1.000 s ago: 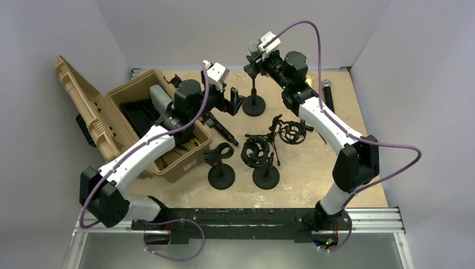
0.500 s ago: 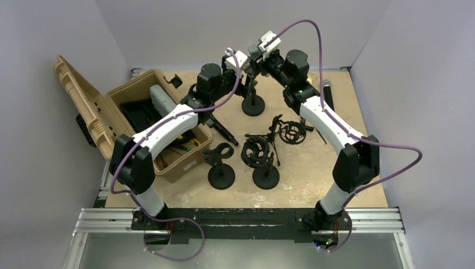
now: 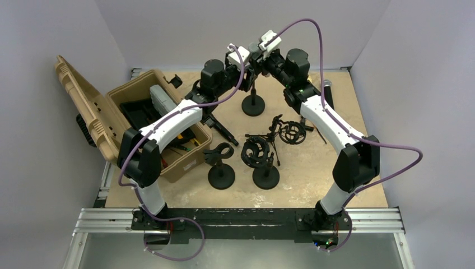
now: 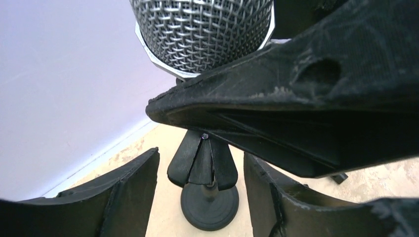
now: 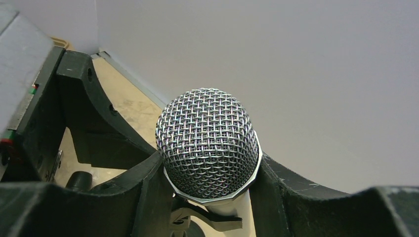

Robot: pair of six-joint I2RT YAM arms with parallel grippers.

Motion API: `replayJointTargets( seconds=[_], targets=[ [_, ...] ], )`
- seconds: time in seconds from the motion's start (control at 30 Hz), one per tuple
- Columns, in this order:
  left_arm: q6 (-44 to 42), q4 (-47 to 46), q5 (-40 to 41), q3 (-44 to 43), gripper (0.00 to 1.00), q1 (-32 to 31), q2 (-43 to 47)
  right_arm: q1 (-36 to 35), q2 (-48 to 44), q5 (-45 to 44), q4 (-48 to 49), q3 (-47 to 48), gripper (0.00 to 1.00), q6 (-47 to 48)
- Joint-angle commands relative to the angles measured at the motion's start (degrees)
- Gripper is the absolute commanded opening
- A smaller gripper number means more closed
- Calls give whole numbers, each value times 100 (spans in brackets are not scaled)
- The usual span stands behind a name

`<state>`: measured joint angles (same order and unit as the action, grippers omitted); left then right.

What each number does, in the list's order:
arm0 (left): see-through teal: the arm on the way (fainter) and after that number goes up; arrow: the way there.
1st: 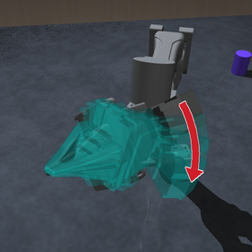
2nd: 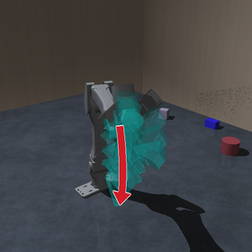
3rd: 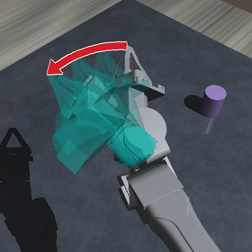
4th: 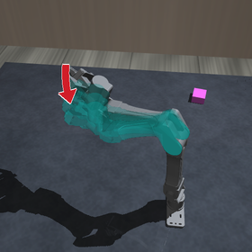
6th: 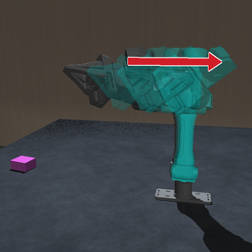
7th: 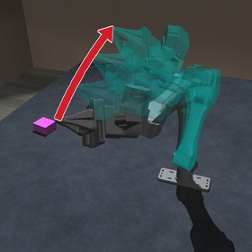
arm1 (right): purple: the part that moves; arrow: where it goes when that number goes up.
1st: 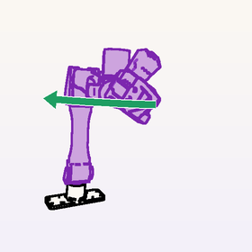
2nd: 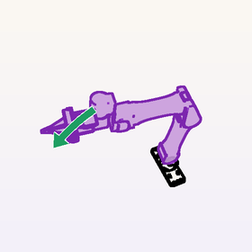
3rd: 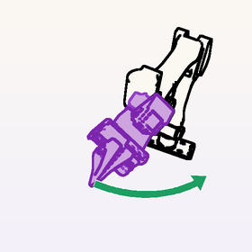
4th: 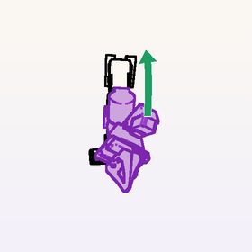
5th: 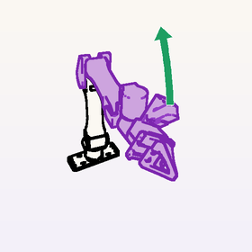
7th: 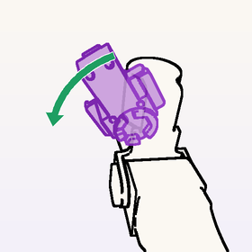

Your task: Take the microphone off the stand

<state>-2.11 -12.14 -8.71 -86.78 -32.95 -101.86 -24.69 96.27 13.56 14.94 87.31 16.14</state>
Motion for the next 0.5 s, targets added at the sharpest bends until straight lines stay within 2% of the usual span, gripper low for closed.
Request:
replayJointTargets(
  seconds=[0.0,0.07,0.1,0.13,0.27,0.47],
  targets=[
    [9,-494,-211,-251,54,51,-97,-9,-20,210,102,343,0,-82],
    [-22,-439,-312,-280,24,84,-121,-14,-16,247,91,363,0,-88],
    [9,-311,-360,-340,4,114,-137,-16,-16,264,88,366,0,-96],
    [98,-181,-358,-398,0,146,-144,-11,-15,269,86,368,0,-102],
    [539,-484,-602,-31,0,275,63,-5,-35,173,182,395,0,-306],
    [737,-8,-760,102,0,285,249,289,-294,-62,759,348,0,-1181]
  ],
)
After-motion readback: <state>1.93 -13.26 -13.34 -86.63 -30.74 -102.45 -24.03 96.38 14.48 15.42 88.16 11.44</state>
